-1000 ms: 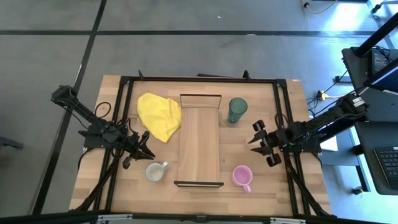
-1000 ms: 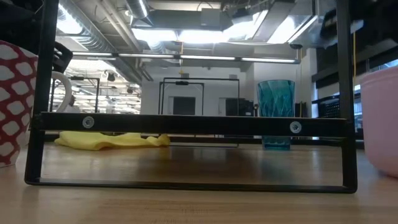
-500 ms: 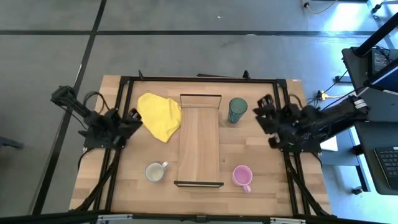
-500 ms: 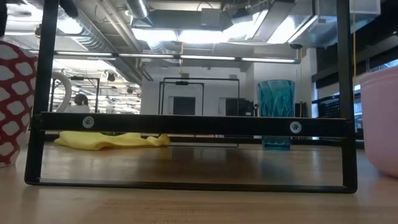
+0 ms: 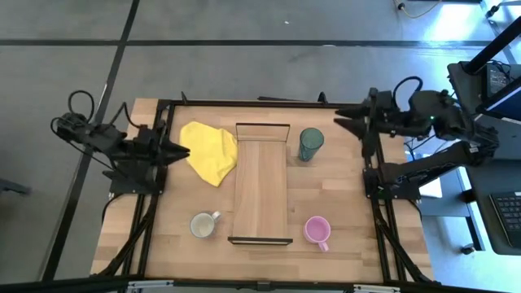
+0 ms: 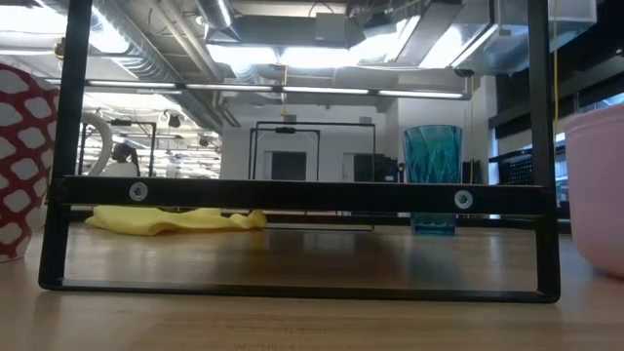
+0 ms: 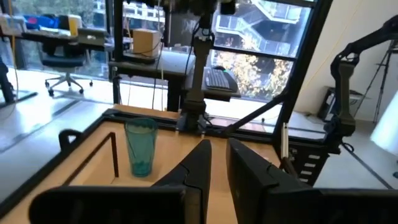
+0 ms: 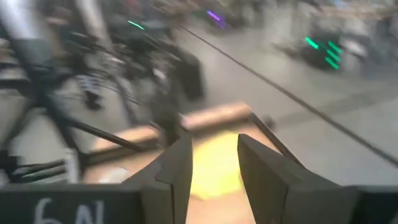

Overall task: Stack small to large cups/mugs on shelf
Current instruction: Put the blue cup on the shelf

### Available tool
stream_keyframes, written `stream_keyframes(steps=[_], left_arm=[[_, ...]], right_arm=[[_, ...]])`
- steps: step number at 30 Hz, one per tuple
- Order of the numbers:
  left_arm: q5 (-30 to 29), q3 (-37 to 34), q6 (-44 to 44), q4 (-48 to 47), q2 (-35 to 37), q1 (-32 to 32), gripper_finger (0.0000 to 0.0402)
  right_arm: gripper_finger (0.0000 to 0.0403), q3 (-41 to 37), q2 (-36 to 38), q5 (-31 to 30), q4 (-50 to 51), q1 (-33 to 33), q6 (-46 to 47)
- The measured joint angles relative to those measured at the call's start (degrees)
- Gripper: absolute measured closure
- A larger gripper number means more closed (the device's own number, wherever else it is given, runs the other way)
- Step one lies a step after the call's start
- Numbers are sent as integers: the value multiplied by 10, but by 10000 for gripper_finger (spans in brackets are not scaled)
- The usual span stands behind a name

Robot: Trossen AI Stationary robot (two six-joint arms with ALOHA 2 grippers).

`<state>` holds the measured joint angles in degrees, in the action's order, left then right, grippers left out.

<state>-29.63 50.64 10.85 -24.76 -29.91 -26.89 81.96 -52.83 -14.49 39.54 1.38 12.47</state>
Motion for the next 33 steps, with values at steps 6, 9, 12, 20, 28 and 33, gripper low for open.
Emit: stream_keyframes(steps=[6, 9, 12, 20, 28, 33], left_arm=[[0, 1, -5, 0, 21, 0, 357], [-3, 1, -9, -3, 19, 0, 357], [-10, 1, -9, -1, 20, 0, 357], [7, 1, 26, 13, 19, 0, 357], [8, 1, 40, 21, 19, 0, 357], [7, 1, 37, 21, 19, 0, 357]], right_arm=[[274, -1, -3, -34, 56, -12, 55], [274, -16, -9, -34, 55, -12, 21], [274, -38, -18, -34, 56, -12, 7], [274, -46, -52, -34, 28, -12, 130], [274, -46, -86, -34, -38, -12, 157], [274, -46, -111, -34, -71, -12, 164]])
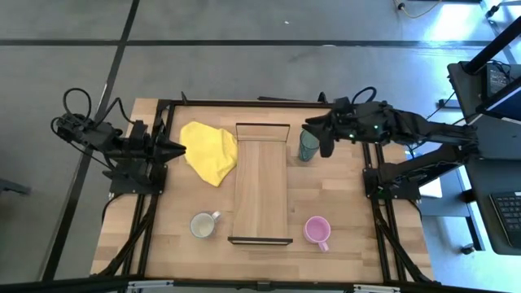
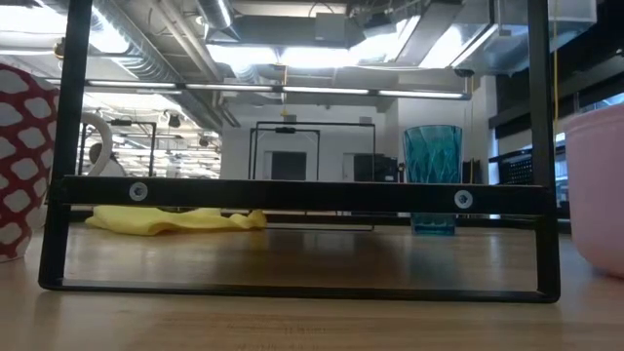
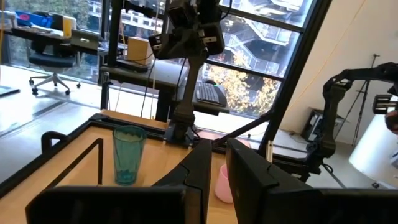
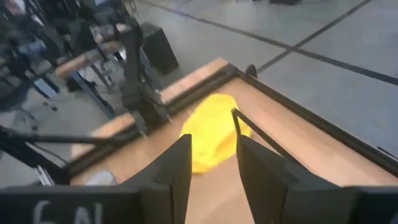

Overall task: Stack small to large cups/mugs on shelf
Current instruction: Put the blue cup on the shelf

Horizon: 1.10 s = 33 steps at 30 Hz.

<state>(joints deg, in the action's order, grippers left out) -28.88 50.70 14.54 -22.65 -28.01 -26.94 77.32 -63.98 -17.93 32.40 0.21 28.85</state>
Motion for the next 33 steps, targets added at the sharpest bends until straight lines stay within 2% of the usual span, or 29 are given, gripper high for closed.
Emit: stream_keyframes(steps=[4, 6, 9, 11, 14, 17, 20, 23, 28, 33], left_arm=[[-5, 0, 2, 0, -1, 0, 357], [-6, 0, 17, 4, -3, 0, 357], [-20, -1, 62, 17, -5, 0, 357], [-33, -1, 76, 28, -5, 0, 357], [-35, -1, 72, 27, -6, 0, 357], [-35, -1, 72, 12, -6, 0, 357], [-35, -1, 75, -19, -6, 0, 357], [-35, -1, 82, -59, -6, 0, 357], [-33, -1, 132, -123, -6, 0, 357], [-10, -1, 169, -178, -6, 0, 357]], right_arm=[[274, 0, -22, -3, -45, 0, -75], [274, 6, -34, -8, -37, -6, -112], [274, 55, -48, -55, 42, -55, -140], [274, 105, -64, -62, 129, -111, -115], [274, 175, -99, -11, 265, -200, -81], [274, 222, -132, 15, 345, -260, -83], [274, 242, -166, 25, 415, -311, -83], [274, 232, -199, 82, 468, -356, -71], [274, 188, -238, 160, 497, -381, -68], [272, 164, -252, 166, 497, -369, -69]])
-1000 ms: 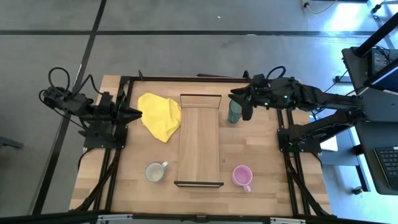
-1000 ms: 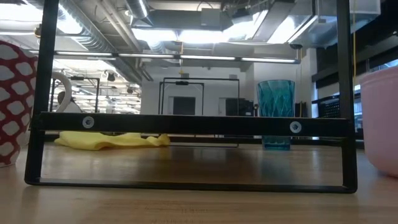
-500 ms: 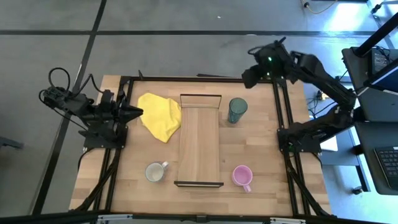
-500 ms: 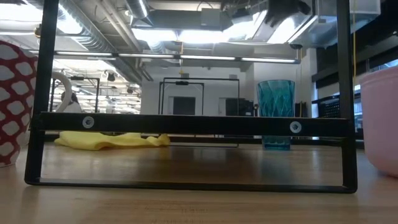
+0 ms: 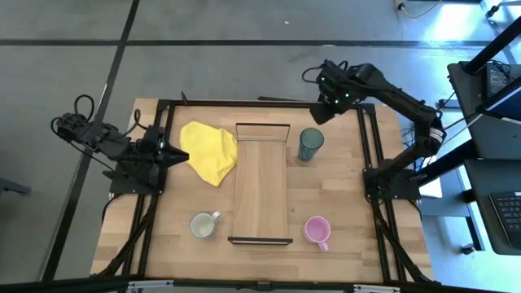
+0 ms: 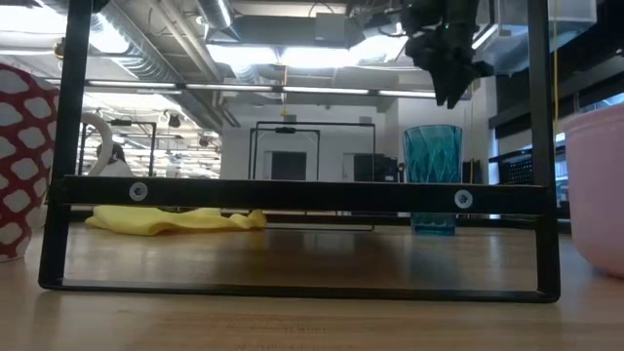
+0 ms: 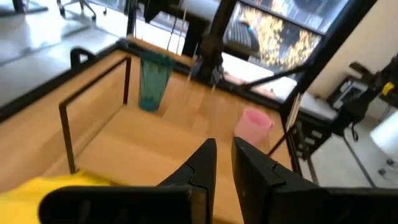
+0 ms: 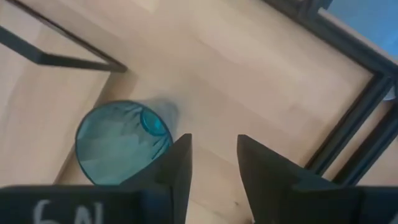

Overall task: Stack small to large cups/mugs on shelf
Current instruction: Put the blue cup on the shelf

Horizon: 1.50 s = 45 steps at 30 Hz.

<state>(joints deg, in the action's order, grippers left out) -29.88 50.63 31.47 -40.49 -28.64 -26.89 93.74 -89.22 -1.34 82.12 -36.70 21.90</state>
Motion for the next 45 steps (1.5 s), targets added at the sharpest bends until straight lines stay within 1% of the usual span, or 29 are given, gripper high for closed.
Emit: stream_keyframes(steps=[3, 10, 13, 17, 24, 28, 31, 34, 36, 45], left_arm=[[12, 0, 13, -24, 0, 0, 357], [13, 0, 12, -54, 0, 0, 357], [13, 0, 12, -67, 0, 0, 357], [13, 0, 12, -73, 0, 0, 357], [13, 0, 12, -75, 0, 0, 357], [13, 0, 14, -75, 0, 0, 357], [11, 0, 14, -75, 0, 0, 357], [1, 0, 15, -75, 0, 0, 357], [-7, 0, 15, -75, 0, 0, 357], [-12, 0, 14, -75, 0, 0, 357]], right_arm=[[259, -12, -5, 0, -4, 8, 11], [201, -43, -4, 0, -9, 39, 49], [188, -65, -4, 0, -11, 53, 62], [185, -99, -4, 1, -25, 69, 69], [185, -155, -4, 0, -109, 89, 91], [185, -172, -4, 0, -133, 89, 92], [186, -176, -4, -17, -134, 89, 92], [203, -182, -4, -26, -134, 89, 91], [224, -183, -4, -26, -135, 89, 90], [349, -191, -4, -26, -137, 89, 90]])
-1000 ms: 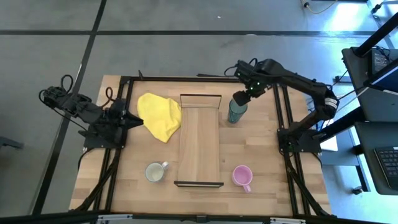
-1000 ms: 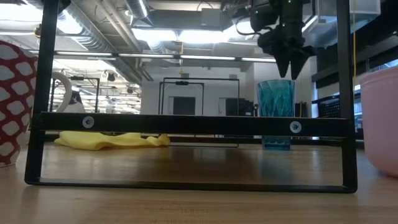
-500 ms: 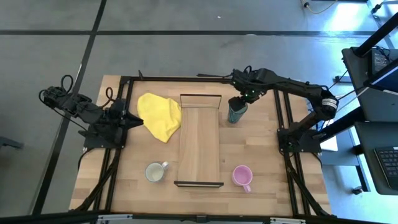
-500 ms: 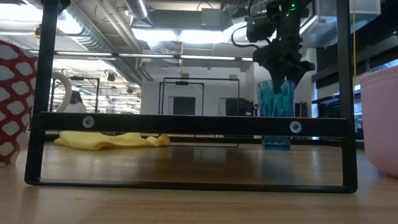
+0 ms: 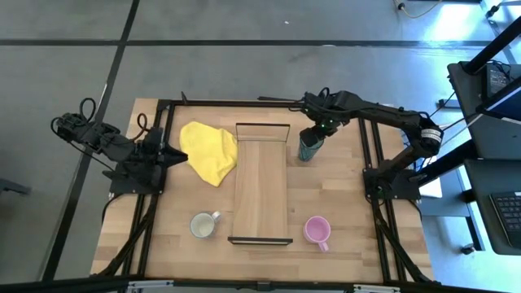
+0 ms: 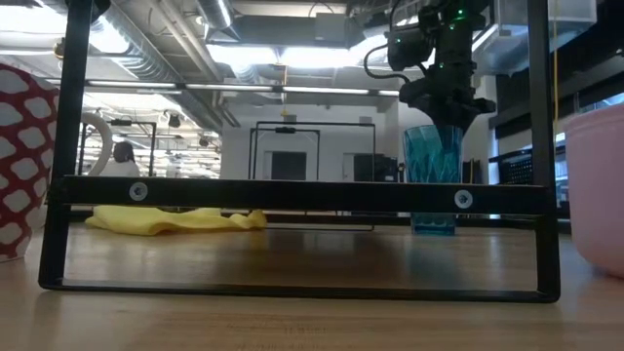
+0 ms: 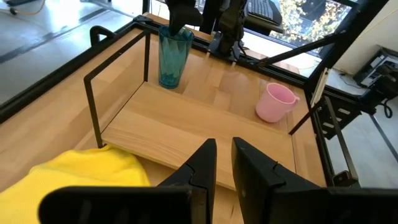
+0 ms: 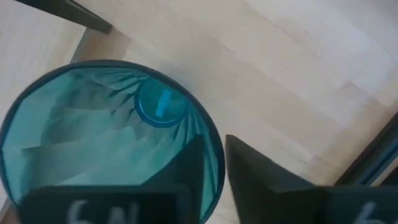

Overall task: Stack small to large cups/mugs on shelf
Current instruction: Put the blue cup on the shelf

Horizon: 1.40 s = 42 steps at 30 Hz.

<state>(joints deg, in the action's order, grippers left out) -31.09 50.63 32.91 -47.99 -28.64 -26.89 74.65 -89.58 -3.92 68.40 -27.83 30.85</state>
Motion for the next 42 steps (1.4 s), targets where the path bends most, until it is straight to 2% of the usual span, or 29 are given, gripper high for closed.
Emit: stream_keyframes(steps=[3, 5, 10, 15, 18, 23, 30, 36, 42], left_arm=[[-8, 0, 0, 0, 0, 0, 357], [-16, 0, 0, 0, 0, 0, 357], [-22, 0, 0, 0, 0, 0, 357], [-26, 0, 0, 0, 0, 0, 357], [-33, 0, -1, 0, 0, 0, 357], [-51, 0, -5, 0, 0, 0, 357], [-55, 0, -1, 0, 0, 0, 357], [-53, 0, 25, 0, 0, 0, 357], [-31, 0, 31, -1, 0, 0, 357]], right_arm=[[383, 0, 2, 6, -1, 0, 0], [391, 7, 2, 13, 4, 0, -7], [381, 61, 1, 41, 50, 1, -10], [392, 149, 2, 65, 120, 20, 6], [391, 191, 1, 87, 152, 45, 34], [380, 233, -7, 86, 129, 104, 83], [387, 305, -99, 71, 124, 153, 91], [381, 420, -199, 71, 124, 149, 53], [386, 515, -266, 79, 162, 139, 34]])
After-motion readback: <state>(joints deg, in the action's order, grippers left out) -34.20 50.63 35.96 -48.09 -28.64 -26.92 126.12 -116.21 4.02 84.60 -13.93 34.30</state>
